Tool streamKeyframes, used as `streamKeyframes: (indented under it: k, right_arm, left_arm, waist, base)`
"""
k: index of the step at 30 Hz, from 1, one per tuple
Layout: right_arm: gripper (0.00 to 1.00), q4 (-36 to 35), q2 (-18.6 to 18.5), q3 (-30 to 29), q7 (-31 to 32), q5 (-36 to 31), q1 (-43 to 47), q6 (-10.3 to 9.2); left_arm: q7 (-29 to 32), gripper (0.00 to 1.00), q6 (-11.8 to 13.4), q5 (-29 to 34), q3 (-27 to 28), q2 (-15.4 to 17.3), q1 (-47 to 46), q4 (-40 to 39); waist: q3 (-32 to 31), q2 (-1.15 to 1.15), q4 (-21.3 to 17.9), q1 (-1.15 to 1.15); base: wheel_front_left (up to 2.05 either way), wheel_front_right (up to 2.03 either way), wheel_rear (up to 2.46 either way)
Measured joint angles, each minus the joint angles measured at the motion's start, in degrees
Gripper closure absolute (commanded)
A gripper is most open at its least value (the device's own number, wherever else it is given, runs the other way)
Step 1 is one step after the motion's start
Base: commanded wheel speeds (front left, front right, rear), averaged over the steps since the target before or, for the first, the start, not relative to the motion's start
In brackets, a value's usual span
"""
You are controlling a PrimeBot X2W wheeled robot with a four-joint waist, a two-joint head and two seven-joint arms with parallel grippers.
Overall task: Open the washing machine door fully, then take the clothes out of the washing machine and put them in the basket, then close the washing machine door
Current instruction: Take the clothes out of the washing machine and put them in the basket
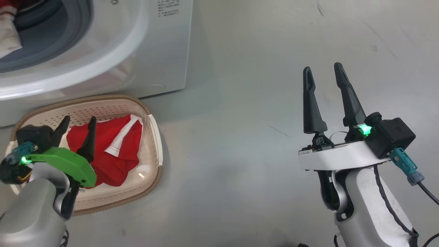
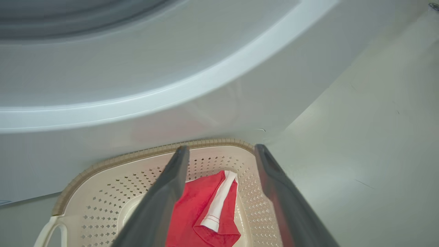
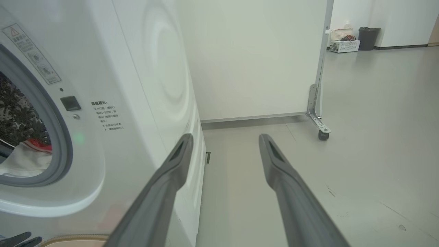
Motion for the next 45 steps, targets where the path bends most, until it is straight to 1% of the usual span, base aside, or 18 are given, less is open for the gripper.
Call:
streamKeyframes:
  k: [3,11,14,16,20,21,24,26,29,32,35,38,45]
  right_arm:
    - [0.00,0.9,0.0,-1.0,0.0,-0.7,0.0,0.01]
    - [0.00,2.9,-0.1,-3.0,0.0,-2.0,1.5,0.34]
    - [0.00,4.1,-0.1,-3.3,0.0,-2.5,3.6,1.23]
    - [0.00,4.4,-0.1,-3.7,0.0,-2.5,4.6,1.46]
    - [0.00,4.6,-0.1,-4.5,0.0,-2.5,6.4,1.72]
    - [0.00,4.7,-0.1,-4.6,0.0,-2.5,6.8,2.09]
    - [0.00,4.8,-0.1,-4.8,0.0,-2.5,8.1,2.23]
    - [0.00,4.8,-0.1,-4.8,0.0,-2.5,8.8,2.70]
    - [0.00,4.9,0.0,-5.0,0.0,-2.5,9.7,2.81]
    - [0.00,4.8,0.0,-5.6,0.0,-2.5,10.8,3.18]
    - [0.00,4.8,0.0,-5.4,0.0,-2.4,11.6,3.22]
    - [0.00,4.8,0.0,-5.2,0.0,-2.4,12.2,3.72]
    - [0.00,4.8,0.0,-5.2,0.0,-2.4,12.7,3.82]
  left_arm:
    - [-1.0,0.00,0.0,-0.8,-0.7,-1.1,0.2,-0.8]
    - [-2.0,0.00,0.0,-0.7,-2.5,-1.9,4.0,-3.6]
    - [-2.0,0.00,0.0,-0.6,-2.7,-2.4,6.1,-5.0]
    - [-2.0,0.00,0.0,-0.6,-2.3,-2.4,7.2,-5.6]
    - [-2.0,0.00,0.0,-0.6,1.9,-2.6,8.9,-9.3]
    - [-2.0,0.00,0.0,-0.6,2.8,-2.7,9.3,-10.3]
    - [-2.0,0.00,0.0,0.1,4.8,-2.6,11.0,-12.7]
    - [-2.0,0.00,0.0,0.5,6.6,-2.7,12.6,-14.1]
    - [-2.0,0.00,0.0,1.3,8.9,-2.8,14.7,-16.4]
    - [-2.0,0.00,0.0,2.2,10.5,-3.7,16.7,-18.7]
    - [-2.0,0.00,0.0,2.3,12.2,-4.8,19.1,-20.7]
    - [-2.0,0.00,0.0,3.0,13.6,-5.1,21.4,-22.4]
    - [-2.0,0.00,0.0,6.1,15.4,-6.1,24.7,-25.6]
  waist:
    - [-2.0,0.00,1.3,0.00]
    - [-7.7,0.00,5.5,0.00]
    - [-10.7,0.00,7.7,0.00]
    - [-12.2,0.00,8.7,0.00]
    - [-15.1,0.00,10.8,0.00]
    - [-15.8,0.00,11.3,0.00]
    - [-17.7,0.00,12.7,0.00]
    - [-18.9,0.00,13.5,0.00]
    - [-20.6,0.00,14.6,0.00]
    - [-22.0,0.00,15.5,0.00]
    - [-23.1,0.00,16.3,0.00]
    - [-23.8,0.00,16.7,0.00]
    - [-24.5,0.00,16.8,0.00]
  base:
    - [0.00,0.00,0.00]
    - [0.00,0.00,0.00]
    - [0.00,0.00,0.00]
    - [0.00,0.00,0.00]
    - [0.00,0.00,0.00]
    - [0.00,0.00,0.00]
    - [0.00,0.00,0.00]
    - [0.00,0.00,0.00]
    - [0.00,0.00,0.00]
    - [0.00,0.00,0.00]
    - [0.00,0.00,0.00]
    - [0.00,0.00,0.00]
    - [0.00,0.00,0.00]
